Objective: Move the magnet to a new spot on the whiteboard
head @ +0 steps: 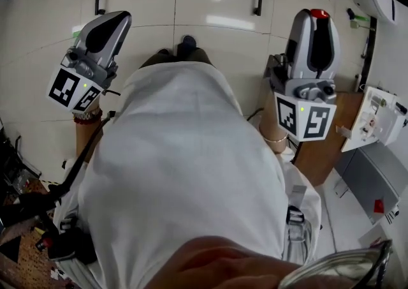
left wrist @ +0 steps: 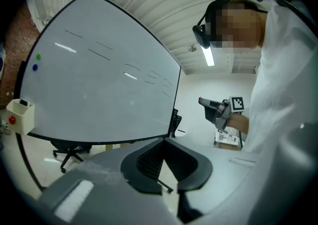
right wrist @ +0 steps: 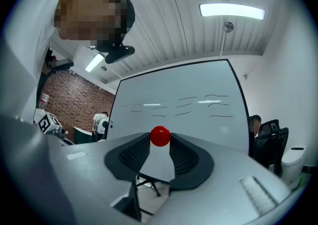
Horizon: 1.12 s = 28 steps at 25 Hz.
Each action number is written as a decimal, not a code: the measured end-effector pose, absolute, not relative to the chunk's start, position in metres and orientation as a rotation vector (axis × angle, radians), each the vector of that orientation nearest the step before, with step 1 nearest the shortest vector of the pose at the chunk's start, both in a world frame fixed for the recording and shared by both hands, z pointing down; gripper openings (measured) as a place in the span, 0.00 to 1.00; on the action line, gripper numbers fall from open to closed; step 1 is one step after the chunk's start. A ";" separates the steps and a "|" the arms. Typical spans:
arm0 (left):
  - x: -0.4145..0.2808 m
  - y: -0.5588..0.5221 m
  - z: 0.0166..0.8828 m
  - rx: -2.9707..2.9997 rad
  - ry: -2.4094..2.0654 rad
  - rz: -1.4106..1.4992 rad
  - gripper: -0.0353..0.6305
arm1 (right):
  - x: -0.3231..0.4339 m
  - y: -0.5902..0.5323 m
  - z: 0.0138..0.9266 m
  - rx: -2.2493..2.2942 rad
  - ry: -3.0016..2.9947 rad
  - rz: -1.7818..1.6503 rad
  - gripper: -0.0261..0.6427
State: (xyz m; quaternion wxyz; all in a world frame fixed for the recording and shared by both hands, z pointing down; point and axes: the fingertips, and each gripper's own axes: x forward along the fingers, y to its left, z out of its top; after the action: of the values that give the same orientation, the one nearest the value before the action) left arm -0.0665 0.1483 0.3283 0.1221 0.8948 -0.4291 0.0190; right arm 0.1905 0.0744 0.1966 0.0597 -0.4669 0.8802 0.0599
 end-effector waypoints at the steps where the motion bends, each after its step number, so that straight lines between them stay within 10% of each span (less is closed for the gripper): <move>1: -0.077 0.156 0.330 2.596 -1.265 0.061 0.06 | 0.180 0.079 0.195 -1.399 2.665 0.175 0.23; 28: -0.161 0.145 0.377 2.537 -1.210 -0.005 0.06 | 0.104 0.051 0.200 -1.401 2.627 -0.066 0.23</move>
State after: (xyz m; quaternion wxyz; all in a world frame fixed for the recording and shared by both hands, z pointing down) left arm -0.1606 0.1448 0.3771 0.1644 0.8903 -0.4247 -0.0016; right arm 0.1042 0.0509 0.1998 0.0819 -0.4689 0.8792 -0.0221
